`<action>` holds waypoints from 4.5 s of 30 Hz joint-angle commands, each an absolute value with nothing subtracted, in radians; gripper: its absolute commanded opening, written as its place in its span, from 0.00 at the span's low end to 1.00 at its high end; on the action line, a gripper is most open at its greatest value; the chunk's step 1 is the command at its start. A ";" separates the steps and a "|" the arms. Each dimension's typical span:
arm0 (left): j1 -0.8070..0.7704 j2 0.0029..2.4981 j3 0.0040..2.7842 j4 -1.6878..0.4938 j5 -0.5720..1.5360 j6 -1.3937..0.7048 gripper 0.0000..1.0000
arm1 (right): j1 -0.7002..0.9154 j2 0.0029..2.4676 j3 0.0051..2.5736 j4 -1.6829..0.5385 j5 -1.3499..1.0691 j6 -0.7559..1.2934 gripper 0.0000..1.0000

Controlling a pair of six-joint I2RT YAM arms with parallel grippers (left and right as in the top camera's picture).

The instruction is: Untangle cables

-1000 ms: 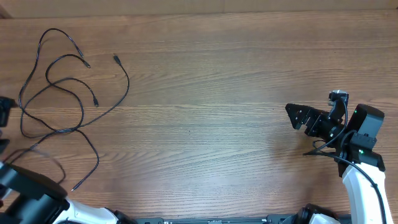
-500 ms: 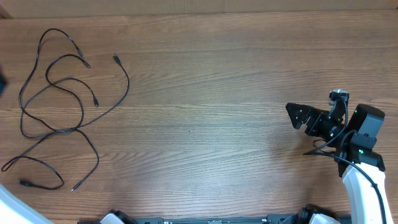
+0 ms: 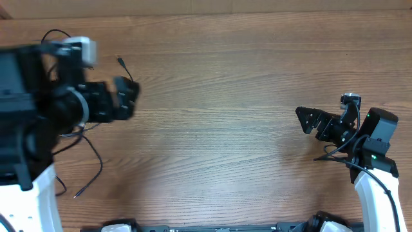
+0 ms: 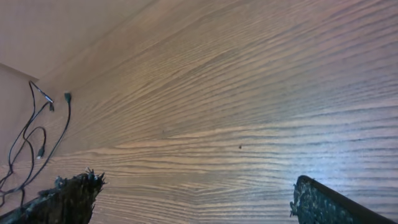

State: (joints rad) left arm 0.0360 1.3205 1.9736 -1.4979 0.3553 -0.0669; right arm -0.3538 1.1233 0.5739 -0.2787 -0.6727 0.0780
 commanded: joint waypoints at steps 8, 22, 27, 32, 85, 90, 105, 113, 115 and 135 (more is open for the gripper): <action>-0.271 1.433 1.964 -1.543 0.241 -0.100 0.99 | -0.360 1.124 0.583 -0.279 -0.673 0.078 1.00; -0.387 1.728 1.964 -1.540 0.188 -0.165 1.00 | -0.360 1.124 0.583 -0.279 -0.673 0.078 1.00; -0.387 1.719 1.964 -1.525 0.153 -0.199 1.00 | -0.360 1.124 0.583 -0.280 -0.673 0.078 1.00; -0.387 1.721 1.964 -1.525 0.153 -0.199 1.00 | -0.360 1.124 0.583 -0.279 -0.673 0.078 1.00; -0.387 1.721 1.964 -1.524 0.153 -0.199 1.00 | -0.360 1.124 0.583 -0.279 -0.673 0.078 1.00; -0.387 1.721 1.964 -1.524 0.153 -0.199 1.00 | -0.360 1.124 0.583 -0.279 -0.673 0.078 1.00; -0.387 1.721 1.964 -1.524 0.153 -0.199 1.00 | -0.360 1.124 0.583 -0.279 -0.673 0.078 1.00; -0.387 1.721 1.964 -1.524 0.153 -0.199 0.99 | -0.360 1.124 0.583 -0.279 -0.673 0.078 1.00; -0.387 1.721 1.964 -1.524 0.153 -0.199 1.00 | -0.360 1.124 0.583 -0.279 -0.673 0.078 1.00; -0.387 1.721 1.964 -1.524 0.153 -0.199 0.99 | -0.360 1.124 0.583 -0.279 -0.673 0.078 1.00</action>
